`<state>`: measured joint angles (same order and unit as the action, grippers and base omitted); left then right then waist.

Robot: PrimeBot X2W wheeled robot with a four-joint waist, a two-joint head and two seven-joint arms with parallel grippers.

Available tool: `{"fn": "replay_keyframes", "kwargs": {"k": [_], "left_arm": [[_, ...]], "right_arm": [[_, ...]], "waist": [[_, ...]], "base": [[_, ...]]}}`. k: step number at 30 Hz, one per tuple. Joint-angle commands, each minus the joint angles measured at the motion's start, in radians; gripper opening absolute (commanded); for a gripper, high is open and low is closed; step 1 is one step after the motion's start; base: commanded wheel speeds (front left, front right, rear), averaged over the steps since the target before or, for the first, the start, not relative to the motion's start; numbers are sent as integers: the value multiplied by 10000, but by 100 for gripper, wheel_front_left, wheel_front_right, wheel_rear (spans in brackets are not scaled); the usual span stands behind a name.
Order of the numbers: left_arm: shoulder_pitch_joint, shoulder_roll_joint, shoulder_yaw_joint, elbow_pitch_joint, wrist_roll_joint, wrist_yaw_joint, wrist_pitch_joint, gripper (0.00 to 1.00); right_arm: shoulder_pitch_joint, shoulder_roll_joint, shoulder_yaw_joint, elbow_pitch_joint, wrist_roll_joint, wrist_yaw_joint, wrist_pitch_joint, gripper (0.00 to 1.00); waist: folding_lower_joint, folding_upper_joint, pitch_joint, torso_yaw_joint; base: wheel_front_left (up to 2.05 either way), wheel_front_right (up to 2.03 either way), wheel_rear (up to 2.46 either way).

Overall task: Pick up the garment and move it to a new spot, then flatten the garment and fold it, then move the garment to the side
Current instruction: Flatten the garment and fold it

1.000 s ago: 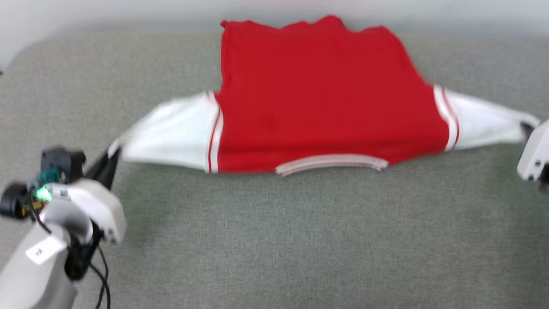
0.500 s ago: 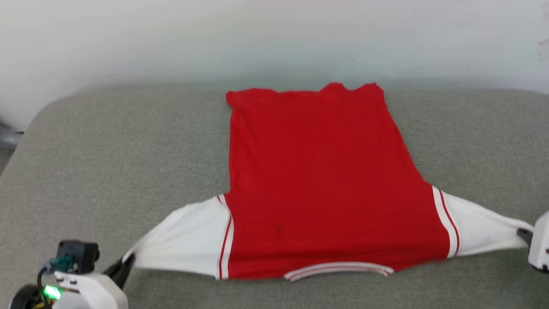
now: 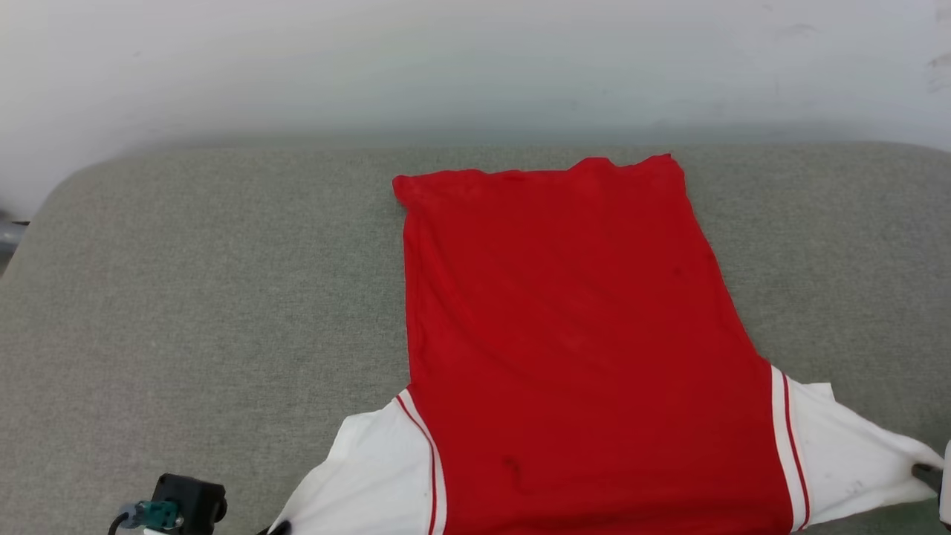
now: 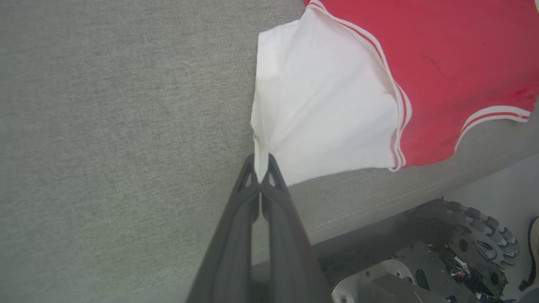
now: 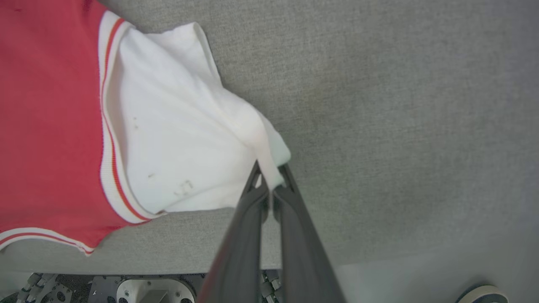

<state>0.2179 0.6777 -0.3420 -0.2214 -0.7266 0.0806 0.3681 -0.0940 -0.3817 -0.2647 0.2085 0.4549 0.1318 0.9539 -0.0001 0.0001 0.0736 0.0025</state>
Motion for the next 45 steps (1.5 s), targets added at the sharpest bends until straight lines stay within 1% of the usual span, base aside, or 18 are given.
{"fn": "replay_keyframes", "kwargs": {"k": [1, 2, 8, 11, 13, 15, 16, 18, 24, 26, 33, 40, 45], "left_arm": [[-201, 33, -26, -293, -61, 27, 128, 0], [-267, 61, -47, -428, -47, 24, 204, 0], [-460, 226, -265, -1430, 50, -55, 611, 0], [-511, 245, -432, -1954, 121, -67, 824, 0], [-631, 262, -561, -2260, 205, -82, 972, 0], [-761, 259, -676, -2471, 316, -105, 1109, 0], [-761, 259, -676, -2471, 316, -105, 1109, 0], [-936, 202, -818, -2642, 419, -174, 1158, 0], [-1592, -69, -1189, -2706, 731, -452, 1149, 0], [-1824, -173, -1296, -2660, 857, -540, 1100, 0], [-2351, -631, -1506, -2560, 1008, -807, 597, 0], [-2709, -860, -1666, -2333, 1016, -1070, 312, 0], [-2793, -950, -1706, -2112, 1051, -1159, 126, 0]], "right_arm": [[41, -31, -58, -326, -105, -20, 121, 67], [0, -7, -3, -445, 20, -18, 335, 100], [-865, -207, 173, -1665, 521, -17, 898, 100], [-1712, -225, 217, -2084, 499, -17, 1185, 100], [-2408, -242, 355, -2261, 367, -17, 1471, 100], [-3165, -181, 468, -2245, 191, -17, 1797, 100], [-3165, -181, 468, -2245, 191, -17, 1797, 100], [-3941, -126, 504, -2148, 23, -17, 2151, 100], [-6244, -251, 549, -1252, -830, -17, 2913, 100], [-6915, -405, 528, -838, -1172, -17, 3101, 100], [-8716, -801, 193, 527, -2341, -17, 3051, 100], [-9474, -945, -139, 1513, -3148, -17, 2694, 100], [-9462, -961, 60, 1914, -3509, -17, 2526, 100]], "waist": [[1, -1, 185, 77], [1, -1, 263, 111], [1, -1, 999, 432], [1, -1, 1510, 708], [1, -1, 1922, 944], [1, -1, 2299, 1214], [1, -1, 2299, 1214], [1, -1, 2729, 1529], [1, -1, 3785, 2405], [1, -1, 4092, 2701], [1, -1, 4863, 3514], [1, -1, 5304, 4010], [1, -1, 5545, 4181]], "base": [[0, 0, 0], [0, 0, 0], [0, 0, 0], [0, 0, 0], [0, 0, 0], [0, 0, 0], [0, 0, 0], [0, 0, 0], [0, 0, 0], [0, 0, 0], [0, 0, 0], [0, 0, 0], [0, 0, 0]]}}
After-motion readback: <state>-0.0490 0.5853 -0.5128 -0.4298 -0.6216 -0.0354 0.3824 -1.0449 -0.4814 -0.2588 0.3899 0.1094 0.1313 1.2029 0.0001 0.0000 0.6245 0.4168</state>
